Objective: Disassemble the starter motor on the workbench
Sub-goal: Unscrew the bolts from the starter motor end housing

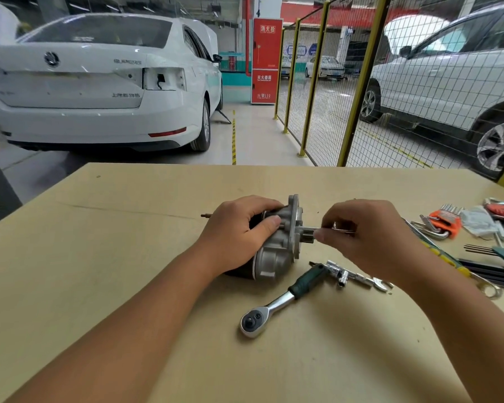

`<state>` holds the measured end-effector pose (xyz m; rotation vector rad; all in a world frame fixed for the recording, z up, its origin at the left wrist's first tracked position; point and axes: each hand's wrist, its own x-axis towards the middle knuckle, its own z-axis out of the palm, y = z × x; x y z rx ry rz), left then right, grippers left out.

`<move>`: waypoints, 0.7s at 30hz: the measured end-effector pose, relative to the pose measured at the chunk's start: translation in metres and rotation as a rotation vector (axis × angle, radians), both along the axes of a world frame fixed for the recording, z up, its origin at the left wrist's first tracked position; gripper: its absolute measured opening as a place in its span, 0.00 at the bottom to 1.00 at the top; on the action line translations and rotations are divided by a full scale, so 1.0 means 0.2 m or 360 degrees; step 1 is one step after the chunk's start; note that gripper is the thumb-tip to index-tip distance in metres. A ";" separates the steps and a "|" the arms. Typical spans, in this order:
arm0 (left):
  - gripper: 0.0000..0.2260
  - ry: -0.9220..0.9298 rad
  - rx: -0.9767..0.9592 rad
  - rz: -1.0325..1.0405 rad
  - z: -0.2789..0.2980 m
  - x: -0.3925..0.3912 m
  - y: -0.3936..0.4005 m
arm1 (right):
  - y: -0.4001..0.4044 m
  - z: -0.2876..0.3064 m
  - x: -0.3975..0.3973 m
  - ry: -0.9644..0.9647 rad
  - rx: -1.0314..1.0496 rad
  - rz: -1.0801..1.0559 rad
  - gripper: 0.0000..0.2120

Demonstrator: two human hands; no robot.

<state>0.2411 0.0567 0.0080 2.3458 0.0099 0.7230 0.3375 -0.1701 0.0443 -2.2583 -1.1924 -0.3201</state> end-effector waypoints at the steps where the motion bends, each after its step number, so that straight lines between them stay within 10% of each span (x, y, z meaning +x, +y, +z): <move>1: 0.16 0.0002 0.0004 -0.0002 0.00 0.00 0.00 | 0.00 0.00 -0.01 0.0009 0.0010 0.0014 0.04; 21: 0.18 0.0005 0.0011 -0.0005 0.00 0.00 0.00 | 0.00 0.01 -0.02 -0.0010 -0.0153 0.0004 0.01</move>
